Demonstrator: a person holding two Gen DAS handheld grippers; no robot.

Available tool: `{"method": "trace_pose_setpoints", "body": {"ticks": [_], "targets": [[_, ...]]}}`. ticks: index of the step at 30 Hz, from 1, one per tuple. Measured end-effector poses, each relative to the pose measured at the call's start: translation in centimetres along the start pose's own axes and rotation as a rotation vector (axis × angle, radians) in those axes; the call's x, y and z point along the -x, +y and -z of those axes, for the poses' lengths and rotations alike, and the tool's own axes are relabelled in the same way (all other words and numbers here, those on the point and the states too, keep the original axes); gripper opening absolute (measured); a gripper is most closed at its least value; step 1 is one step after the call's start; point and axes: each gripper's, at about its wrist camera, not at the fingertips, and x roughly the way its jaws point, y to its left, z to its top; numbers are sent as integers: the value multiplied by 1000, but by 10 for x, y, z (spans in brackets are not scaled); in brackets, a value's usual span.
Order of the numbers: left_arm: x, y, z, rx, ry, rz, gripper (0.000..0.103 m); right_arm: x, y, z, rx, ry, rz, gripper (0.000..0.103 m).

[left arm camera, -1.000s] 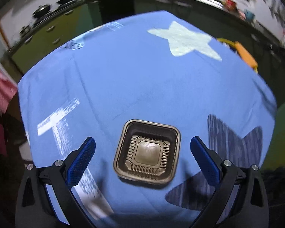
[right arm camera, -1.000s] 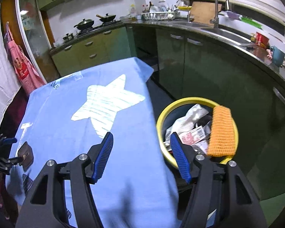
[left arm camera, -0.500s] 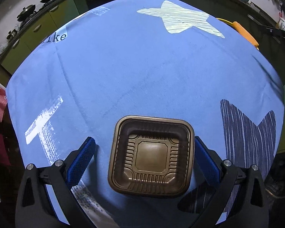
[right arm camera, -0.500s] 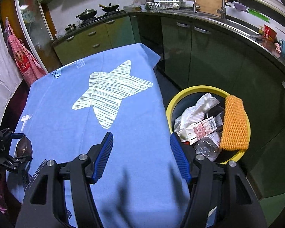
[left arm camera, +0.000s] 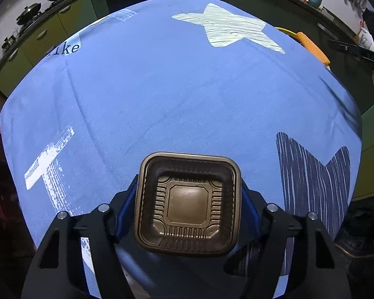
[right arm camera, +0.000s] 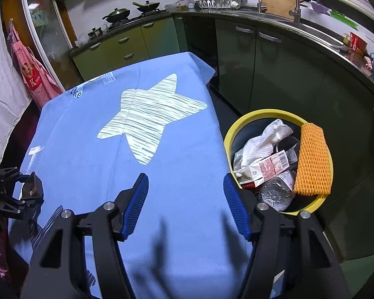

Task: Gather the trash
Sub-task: 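Move the left gripper to the brown plastic tray and grasp its rim, then carry the brown tray over the bin and open the left gripper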

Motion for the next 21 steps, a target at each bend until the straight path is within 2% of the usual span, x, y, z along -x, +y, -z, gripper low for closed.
{"method": "trace_pose_setpoints", "body": {"ticks": [5, 11, 17, 21], "targets": [[8, -9, -1, -14, -13, 16, 69, 5, -1, 0, -1, -7, -4, 60], [27, -28, -19, -51, -53, 34, 69, 18, -7, 10, 0, 1, 7, 60], [39, -64, -65, -139, -77, 84, 69, 45, -40, 29, -66, -13, 76, 60], [36, -102, -115, -224, -95, 119, 69, 68, -63, 44, -117, -32, 108, 62]]}}
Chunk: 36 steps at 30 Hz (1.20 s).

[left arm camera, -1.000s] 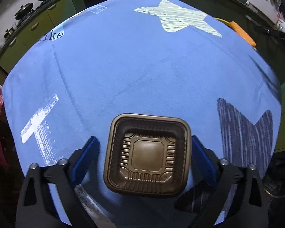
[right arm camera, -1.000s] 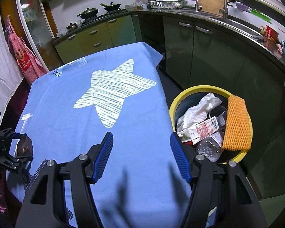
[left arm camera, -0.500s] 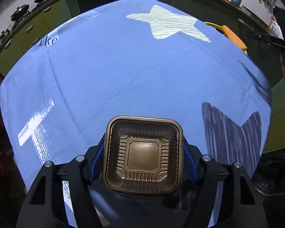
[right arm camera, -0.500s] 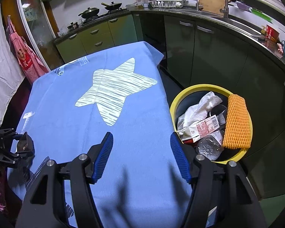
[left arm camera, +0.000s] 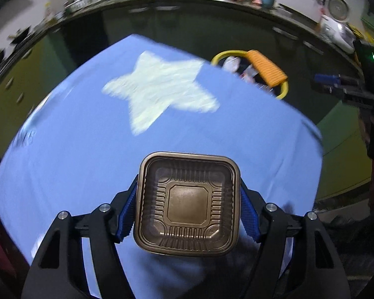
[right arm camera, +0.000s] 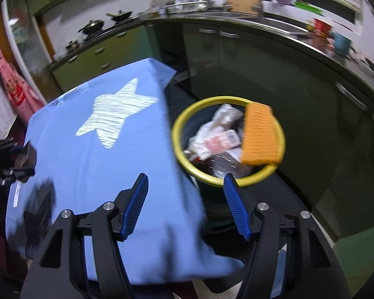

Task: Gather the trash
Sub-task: 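Carry the brown tray over the bin and open the left gripper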

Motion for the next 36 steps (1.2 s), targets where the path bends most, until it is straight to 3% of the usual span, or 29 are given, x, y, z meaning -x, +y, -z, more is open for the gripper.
{"method": "trace_pose_setpoints", "body": {"ticks": [9, 18, 25, 29, 32, 36], "targets": [[-48, -85, -146, -194, -24, 170, 70, 22, -54, 17, -92, -33, 27, 65], [-142, -131, -255, -193, 36, 242, 70, 29, -104, 36, -195, -36, 45, 65], [-219, -133, -277, -126, 131, 232, 72, 21, -119, 40, -228, -22, 42, 65], [-250, -124, -277, -79, 158, 177, 85, 19, -116, 39, -227, -23, 30, 65], [-243, -114, -272, -17, 159, 184, 85, 17, -111, 37, -222, -25, 15, 65], [-179, -104, -249, 23, 33, 186, 88, 11, -96, 33, -193, -17, -18, 65]]}}
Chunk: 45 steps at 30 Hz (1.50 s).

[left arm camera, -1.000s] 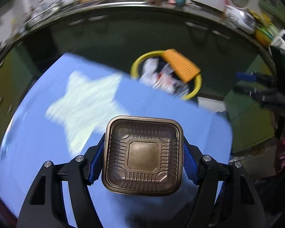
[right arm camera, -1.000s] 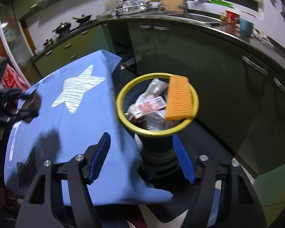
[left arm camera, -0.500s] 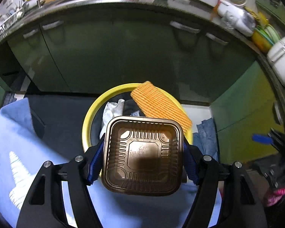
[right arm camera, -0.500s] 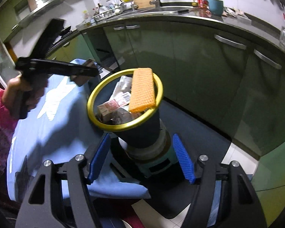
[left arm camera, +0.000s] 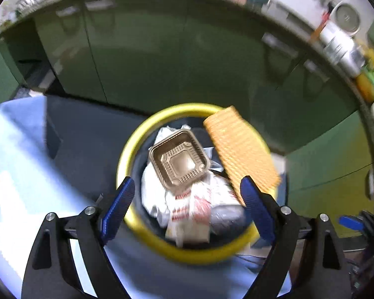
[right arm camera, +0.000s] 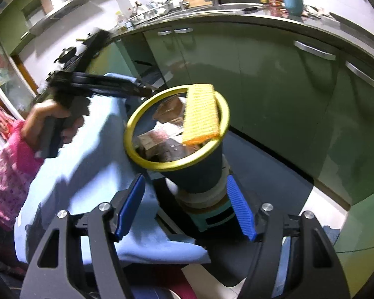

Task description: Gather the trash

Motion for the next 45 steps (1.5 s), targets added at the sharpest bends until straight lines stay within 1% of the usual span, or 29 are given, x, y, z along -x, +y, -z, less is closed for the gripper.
{"method": "trace_pose_setpoints", "body": {"ticks": [1, 2, 4, 5, 7, 8, 9, 10, 11, 12, 13, 15, 18, 20, 22, 24, 26, 27, 28, 29, 32, 35, 40, 45], "targets": [[20, -1, 10, 7, -38, -18, 92, -1, 5, 0, 12, 2, -8, 65], [49, -3, 28, 26, -95, -55, 96, -1, 11, -1, 23, 1, -17, 65], [88, -4, 58, 60, -166, -95, 98, -1, 24, 0, 56, -2, -35, 66], [114, -5, 83, 89, -216, -124, 98, 0, 33, 1, 74, -6, -48, 67], [152, -2, 119, 146, -290, -176, 98, 4, 50, 2, 109, -19, -67, 71], [175, 1, 147, 190, -337, -203, 98, 6, 57, 2, 126, -24, -67, 73], [192, 4, 168, 223, -368, -221, 98, 9, 66, 3, 149, -33, -65, 76], [207, 6, 189, 261, -400, -247, 98, 12, 75, 4, 172, -43, -62, 82], [220, 6, 212, 298, -429, -286, 98, 15, 80, 5, 187, -51, -60, 87], [231, 12, 231, 323, -441, -318, 98, 18, 87, 6, 203, -62, -56, 94], [244, 16, 253, 359, -454, -368, 98, 21, 95, 8, 222, -74, -51, 96], [265, 22, 291, 432, -479, -463, 98, 27, 105, 12, 245, -88, -48, 97], [291, 25, 335, 501, -519, -579, 98, 34, 119, 15, 271, -98, -53, 97], [310, 22, 360, 533, -551, -641, 98, 39, 125, 17, 286, -120, -31, 97], [323, 20, 379, 562, -573, -680, 98, 49, 131, 19, 289, -158, -14, 97], [337, 16, 400, 605, -596, -703, 98, 59, 134, 20, 288, -188, -14, 97], [348, 17, 419, 641, -598, -721, 98, 69, 136, 22, 295, -210, -13, 97], [352, 14, 427, 657, -592, -744, 98, 73, 136, 23, 297, -218, -11, 97], [354, 10, 431, 659, -590, -751, 98, 78, 136, 24, 299, -227, -5, 97], [356, 9, 434, 660, -590, -749, 98, 83, 136, 25, 300, -235, -1, 97], [365, 4, 447, 660, -617, -711, 98, 94, 136, 30, 295, -250, -10, 97], [370, -3, 452, 664, -633, -714, 98, 102, 136, 34, 295, -265, -11, 97], [373, -8, 458, 677, -639, -717, 98, 114, 143, 38, 308, -294, -24, 97], [379, -13, 466, 677, -651, -714, 98, 115, 151, 42, 319, -295, -37, 97]]}}
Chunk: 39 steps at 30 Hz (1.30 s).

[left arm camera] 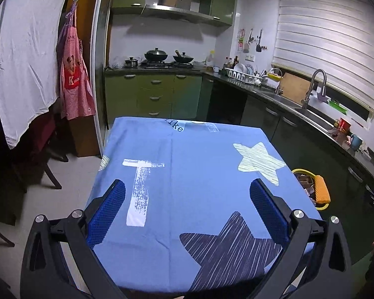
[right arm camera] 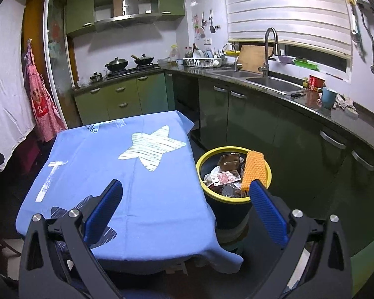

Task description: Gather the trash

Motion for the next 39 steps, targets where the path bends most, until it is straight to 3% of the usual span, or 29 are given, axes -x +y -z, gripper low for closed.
{"method": "trace_pose_setpoints", "body": {"ticks": [39], "targets": [[-12, -24, 0, -50, 14, 16, 98, -7, 0, 0, -17, 16, 3, 97]]}}
